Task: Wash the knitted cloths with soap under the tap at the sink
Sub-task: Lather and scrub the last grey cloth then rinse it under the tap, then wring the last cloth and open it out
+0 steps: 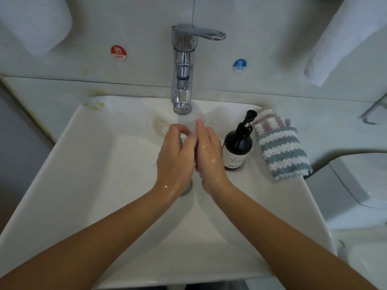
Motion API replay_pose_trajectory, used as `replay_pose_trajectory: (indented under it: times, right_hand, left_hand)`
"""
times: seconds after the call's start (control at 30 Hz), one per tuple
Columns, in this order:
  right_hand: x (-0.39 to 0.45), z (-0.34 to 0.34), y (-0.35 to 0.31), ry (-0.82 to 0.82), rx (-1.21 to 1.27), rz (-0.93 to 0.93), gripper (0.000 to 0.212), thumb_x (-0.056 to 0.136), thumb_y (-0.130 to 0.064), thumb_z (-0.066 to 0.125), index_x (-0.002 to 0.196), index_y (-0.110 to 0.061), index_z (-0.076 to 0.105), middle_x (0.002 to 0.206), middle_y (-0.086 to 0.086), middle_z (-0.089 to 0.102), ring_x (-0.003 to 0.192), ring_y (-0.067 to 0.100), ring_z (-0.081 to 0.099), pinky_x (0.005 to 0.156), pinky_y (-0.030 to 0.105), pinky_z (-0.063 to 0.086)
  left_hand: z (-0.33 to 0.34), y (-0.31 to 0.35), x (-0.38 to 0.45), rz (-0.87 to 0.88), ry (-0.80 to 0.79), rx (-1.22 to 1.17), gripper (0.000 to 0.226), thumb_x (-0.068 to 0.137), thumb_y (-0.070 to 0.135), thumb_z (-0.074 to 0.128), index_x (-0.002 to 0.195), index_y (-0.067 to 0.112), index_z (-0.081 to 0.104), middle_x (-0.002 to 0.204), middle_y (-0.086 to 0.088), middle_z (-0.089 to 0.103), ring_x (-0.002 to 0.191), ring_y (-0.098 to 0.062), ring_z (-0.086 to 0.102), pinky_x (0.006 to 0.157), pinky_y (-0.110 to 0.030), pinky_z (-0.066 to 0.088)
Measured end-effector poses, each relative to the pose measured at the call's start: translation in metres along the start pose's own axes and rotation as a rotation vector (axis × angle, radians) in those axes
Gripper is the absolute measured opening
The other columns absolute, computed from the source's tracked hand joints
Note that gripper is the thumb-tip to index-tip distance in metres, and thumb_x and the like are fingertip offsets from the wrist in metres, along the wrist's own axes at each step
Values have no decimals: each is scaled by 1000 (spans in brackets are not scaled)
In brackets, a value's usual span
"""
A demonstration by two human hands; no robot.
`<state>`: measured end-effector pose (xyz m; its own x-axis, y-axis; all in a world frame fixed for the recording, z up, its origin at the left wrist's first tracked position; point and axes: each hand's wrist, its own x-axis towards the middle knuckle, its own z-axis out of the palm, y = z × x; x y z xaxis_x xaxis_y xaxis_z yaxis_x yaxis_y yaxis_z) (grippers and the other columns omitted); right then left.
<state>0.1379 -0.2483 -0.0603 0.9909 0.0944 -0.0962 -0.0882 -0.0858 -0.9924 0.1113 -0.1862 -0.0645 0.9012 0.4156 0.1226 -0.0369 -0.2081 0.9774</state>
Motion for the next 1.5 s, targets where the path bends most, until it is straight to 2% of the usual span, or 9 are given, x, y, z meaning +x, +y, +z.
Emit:
replay_pose_trajectory:
  times: [0.1, 0.2, 0.33, 0.47, 0.67, 1.07, 1.23, 1.4, 1.5]
  right_hand:
    - [-3, 8, 6, -12, -4, -53, 42, 76, -68, 37, 72, -33, 60, 82, 4, 67, 89, 31, 66, 86, 58, 51]
    - [-5, 8, 11, -29, -59, -159, 32, 79, -60, 34, 78, -33, 52, 90, 15, 63, 92, 46, 61, 85, 62, 49]
    - [4, 8, 13, -11, 81, 27, 31, 80, -44, 45, 60, -26, 60, 66, 0, 58, 74, 23, 60, 74, 46, 51]
    - [11, 7, 18, 17, -36, -8, 33, 96, -26, 43, 76, -5, 59, 63, -2, 55, 64, 10, 57, 56, 23, 47]
    - [15, 13, 27, -63, -70, 70, 34, 90, -37, 41, 79, -14, 64, 80, 13, 67, 84, 29, 68, 72, 44, 55]
    - [12, 9, 29, -49, -168, 60, 29, 94, -16, 40, 81, -1, 60, 62, -1, 54, 56, 6, 53, 44, 16, 42]
    - [-4, 3, 9, 50, -88, 29, 36, 96, -16, 42, 62, -13, 53, 55, -4, 52, 61, 12, 52, 58, 33, 45]
    - [-17, -8, -12, -33, -192, -46, 61, 88, -66, 31, 84, -19, 71, 81, 2, 73, 83, 20, 70, 83, 44, 55]
    - [-22, -31, -25, -86, -272, -102, 59, 85, -67, 33, 87, -21, 70, 89, 0, 73, 89, 19, 67, 91, 43, 50]
  left_hand:
    - [3, 7, -3, 77, 91, 65, 31, 97, 47, 47, 80, 23, 57, 70, 6, 65, 69, -7, 64, 69, -30, 54]
    - [2, 5, 3, 106, 115, 49, 43, 99, 39, 48, 69, 10, 60, 59, -4, 61, 56, -12, 58, 56, -24, 47]
    - [4, 6, 2, 136, 118, -18, 50, 102, 26, 45, 56, 9, 53, 47, 5, 51, 47, -5, 49, 49, -16, 38]
    - [4, 10, -1, 138, 100, -50, 49, 102, 19, 45, 54, 17, 52, 46, 10, 49, 46, -3, 50, 49, -12, 37]
    - [3, 10, -3, 95, 92, -75, 47, 103, 19, 44, 59, 8, 59, 52, 1, 55, 50, -1, 56, 50, -10, 41]
    - [2, 7, -5, 77, 76, -62, 50, 103, 17, 42, 54, 11, 53, 49, 2, 52, 48, -3, 53, 50, -15, 42]
    - [3, 8, -7, 111, 62, -55, 50, 103, 17, 42, 54, 16, 52, 48, 8, 51, 48, -2, 52, 49, -13, 40]
    - [-13, 17, 0, 117, -41, 3, 48, 101, 33, 46, 59, 11, 54, 49, 5, 52, 44, -4, 50, 48, -19, 41]
    - [-30, 27, 9, 57, -120, 77, 47, 99, 42, 47, 63, 12, 52, 52, 4, 54, 47, -10, 51, 53, -28, 43]
